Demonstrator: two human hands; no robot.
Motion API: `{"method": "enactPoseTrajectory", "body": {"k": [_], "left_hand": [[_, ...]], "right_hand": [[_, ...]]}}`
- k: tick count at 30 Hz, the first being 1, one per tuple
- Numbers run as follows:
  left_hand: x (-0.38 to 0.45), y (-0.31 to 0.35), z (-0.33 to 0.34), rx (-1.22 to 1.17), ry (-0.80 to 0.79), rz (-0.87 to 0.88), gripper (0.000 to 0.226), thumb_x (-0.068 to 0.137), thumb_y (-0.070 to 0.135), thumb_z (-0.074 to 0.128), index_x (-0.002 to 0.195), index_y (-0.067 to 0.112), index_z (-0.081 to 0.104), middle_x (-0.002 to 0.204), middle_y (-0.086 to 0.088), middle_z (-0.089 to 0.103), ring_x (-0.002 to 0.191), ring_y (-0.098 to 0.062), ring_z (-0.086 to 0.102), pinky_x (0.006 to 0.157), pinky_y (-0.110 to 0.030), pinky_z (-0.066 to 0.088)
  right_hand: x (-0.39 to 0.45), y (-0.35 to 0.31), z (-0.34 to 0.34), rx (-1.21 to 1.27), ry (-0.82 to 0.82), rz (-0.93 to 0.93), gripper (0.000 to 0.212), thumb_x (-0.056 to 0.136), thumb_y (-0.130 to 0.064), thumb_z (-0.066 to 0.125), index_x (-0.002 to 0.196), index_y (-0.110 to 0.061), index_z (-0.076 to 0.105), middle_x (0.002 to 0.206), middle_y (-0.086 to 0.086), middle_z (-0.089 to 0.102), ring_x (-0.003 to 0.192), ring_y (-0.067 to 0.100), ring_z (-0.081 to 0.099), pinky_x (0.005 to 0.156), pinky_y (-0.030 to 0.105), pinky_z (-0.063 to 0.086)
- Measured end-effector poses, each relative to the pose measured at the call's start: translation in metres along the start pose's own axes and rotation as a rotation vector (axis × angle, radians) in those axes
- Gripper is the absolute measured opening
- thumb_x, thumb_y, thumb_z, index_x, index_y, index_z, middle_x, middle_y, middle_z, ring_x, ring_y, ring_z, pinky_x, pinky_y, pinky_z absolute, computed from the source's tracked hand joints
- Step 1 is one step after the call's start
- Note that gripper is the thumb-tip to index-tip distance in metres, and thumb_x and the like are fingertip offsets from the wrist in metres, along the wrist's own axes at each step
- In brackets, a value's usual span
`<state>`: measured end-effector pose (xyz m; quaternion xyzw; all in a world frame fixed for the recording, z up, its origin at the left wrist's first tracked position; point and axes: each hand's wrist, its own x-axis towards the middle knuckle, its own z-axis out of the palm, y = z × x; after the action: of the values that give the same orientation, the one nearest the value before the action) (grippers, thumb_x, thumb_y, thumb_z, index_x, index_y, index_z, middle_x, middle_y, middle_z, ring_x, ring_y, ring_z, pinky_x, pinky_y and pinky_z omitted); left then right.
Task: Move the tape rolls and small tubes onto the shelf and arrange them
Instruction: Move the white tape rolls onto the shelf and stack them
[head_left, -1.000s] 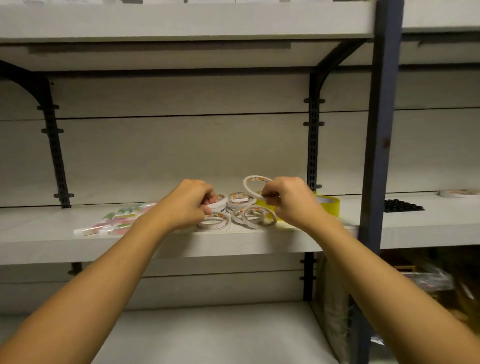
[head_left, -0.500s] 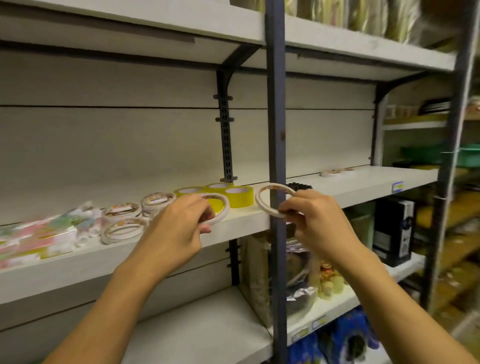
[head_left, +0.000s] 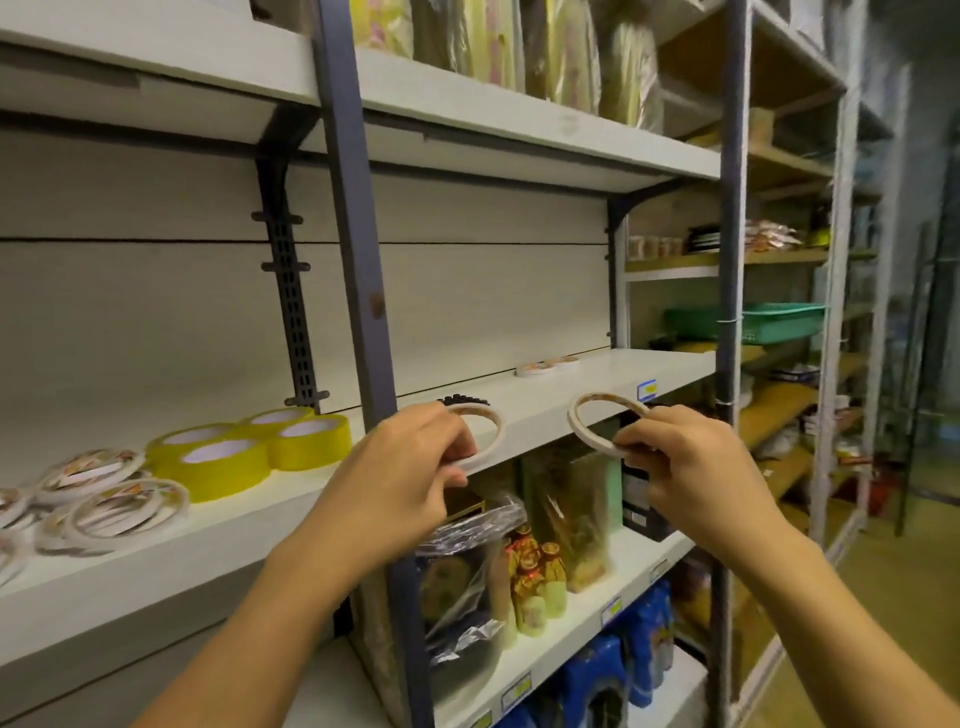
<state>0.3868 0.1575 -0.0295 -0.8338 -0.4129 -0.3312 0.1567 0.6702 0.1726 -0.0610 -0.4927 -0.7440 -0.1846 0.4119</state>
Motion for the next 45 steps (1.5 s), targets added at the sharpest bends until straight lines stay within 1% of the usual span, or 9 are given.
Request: {"method": "enactPoseTrajectory", "body": {"k": [4,8,14,17,24,31,36,42,45], "left_hand": [[0.040,0.015,0.042,-0.017,-0.009,-0.040,0.021,0.088,0.018,0.072,0.092,0.032,0.056,0.093,0.018,0.054,0.086,-0.005,0.051,0.073,-0.016,0.042],[0.075,0.027,0.077,-0.015,0.004,-0.103,0.017,0.088,0.017,0.073,0.096,0.028,0.062,0.094,0.017,0.056,0.087,-0.003,0.053,0.076,-0.022,0.051],[0.118,0.041,0.122,0.003,0.010,-0.162,0.017,0.089,0.017,0.073,0.095,0.028,0.061,0.093,0.018,0.054,0.087,-0.003,0.053,0.074,-0.018,0.049],[0.141,0.044,0.140,0.003,0.004,-0.157,0.016,0.089,0.016,0.073,0.094,0.026,0.062,0.093,0.016,0.055,0.087,-0.004,0.053,0.075,-0.023,0.050],[0.190,0.030,0.184,0.015,0.004,-0.140,0.015,0.087,0.017,0.074,0.094,0.026,0.063,0.091,0.017,0.055,0.085,-0.004,0.052,0.076,-0.030,0.053],[0.239,-0.003,0.218,0.048,0.045,-0.134,0.017,0.086,0.014,0.075,0.092,0.025,0.063,0.089,0.016,0.056,0.082,-0.004,0.052,0.074,-0.029,0.051],[0.276,-0.036,0.228,0.108,0.093,-0.119,0.024,0.082,0.006,0.076,0.086,0.024,0.061,0.083,0.015,0.054,0.075,-0.006,0.050,0.066,-0.021,0.040],[0.300,-0.066,0.249,0.148,0.078,-0.092,0.024,0.079,0.004,0.077,0.085,0.021,0.061,0.082,0.011,0.054,0.074,-0.011,0.049,0.065,-0.024,0.039],[0.309,-0.079,0.256,0.157,0.058,-0.106,0.026,0.077,0.004,0.078,0.083,0.022,0.060,0.081,0.013,0.052,0.072,-0.011,0.049,0.065,-0.027,0.042]], "right_hand": [[0.009,0.058,-0.003,-0.025,0.021,0.014,0.021,0.075,0.000,0.078,0.092,-0.012,0.078,0.088,0.003,0.071,0.083,0.025,0.066,0.068,0.037,0.058],[0.018,0.114,0.000,-0.045,0.001,0.003,0.023,0.072,0.000,0.080,0.091,-0.013,0.078,0.088,0.002,0.072,0.082,0.025,0.066,0.064,0.039,0.059],[0.035,0.184,0.011,-0.062,-0.033,-0.023,0.023,0.073,-0.003,0.080,0.092,-0.016,0.077,0.086,-0.002,0.071,0.079,0.019,0.063,0.062,0.027,0.050],[0.046,0.209,0.018,-0.058,-0.043,-0.029,0.022,0.076,-0.006,0.079,0.095,-0.017,0.077,0.089,-0.003,0.071,0.082,0.016,0.063,0.064,0.026,0.051],[0.075,0.252,0.046,-0.032,-0.055,-0.024,0.021,0.078,-0.004,0.076,0.096,-0.016,0.076,0.092,-0.002,0.070,0.084,0.019,0.062,0.064,0.027,0.052],[0.120,0.285,0.082,-0.011,-0.072,-0.061,0.019,0.083,-0.005,0.071,0.097,-0.017,0.076,0.091,-0.003,0.068,0.085,0.017,0.058,0.070,0.031,0.053],[0.172,0.303,0.110,-0.001,-0.065,-0.109,0.020,0.084,-0.008,0.072,0.100,-0.018,0.075,0.094,-0.004,0.068,0.088,0.014,0.058,0.078,0.029,0.054],[0.213,0.324,0.152,0.041,-0.007,-0.142,0.020,0.079,-0.003,0.076,0.094,-0.016,0.078,0.088,-0.001,0.070,0.081,0.017,0.061,0.071,0.029,0.054],[0.233,0.337,0.176,0.087,-0.011,-0.168,0.019,0.078,-0.003,0.078,0.091,-0.016,0.078,0.084,-0.003,0.070,0.079,0.017,0.062,0.070,0.035,0.058]]}}
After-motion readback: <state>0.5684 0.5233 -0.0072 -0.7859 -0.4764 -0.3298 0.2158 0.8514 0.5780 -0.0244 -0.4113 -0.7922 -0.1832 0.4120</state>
